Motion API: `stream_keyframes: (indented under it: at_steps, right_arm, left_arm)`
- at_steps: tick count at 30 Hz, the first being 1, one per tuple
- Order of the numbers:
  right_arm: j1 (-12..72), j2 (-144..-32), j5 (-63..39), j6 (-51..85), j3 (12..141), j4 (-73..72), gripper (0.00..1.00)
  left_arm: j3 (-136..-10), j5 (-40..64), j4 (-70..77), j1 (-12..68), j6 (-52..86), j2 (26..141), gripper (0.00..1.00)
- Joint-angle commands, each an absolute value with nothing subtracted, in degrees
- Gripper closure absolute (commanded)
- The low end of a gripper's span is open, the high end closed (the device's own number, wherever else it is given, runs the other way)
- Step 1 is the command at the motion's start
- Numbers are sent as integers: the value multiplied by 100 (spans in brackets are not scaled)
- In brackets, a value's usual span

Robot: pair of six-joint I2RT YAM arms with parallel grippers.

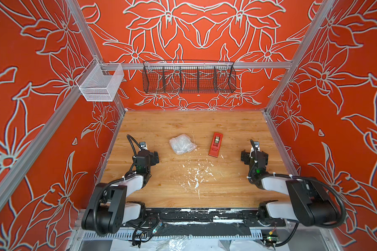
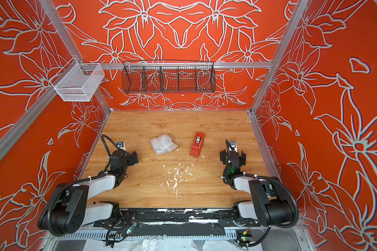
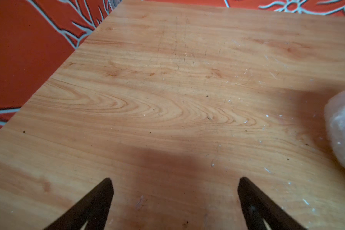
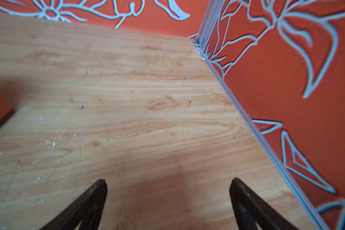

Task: Wrap bowls in bubble wrap
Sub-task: Reset both arms

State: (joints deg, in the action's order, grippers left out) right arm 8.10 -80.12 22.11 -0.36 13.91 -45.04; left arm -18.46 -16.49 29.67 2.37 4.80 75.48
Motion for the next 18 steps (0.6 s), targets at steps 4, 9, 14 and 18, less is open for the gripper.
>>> stream_keyframes:
  at_steps: [4,9,14,18]
  right_arm:
    - [694,-8201,1643,-163,1618,-5191,3]
    - [670,-8165,1613,-132,1666,-5049,3]
    - [654,-8157,1575,-118,1762,-4812,3]
    - [650,-8126,1578,-130,1724,-4868,3]
  left_arm:
    - [-2186,-1651,3052,247,395,7675,3]
    - [-2180,-1604,3061,203,413,7671,3]
    - [-2178,-1608,3060,202,413,7659,3]
    - [-2180,-1608,3059,201,413,7666,3]
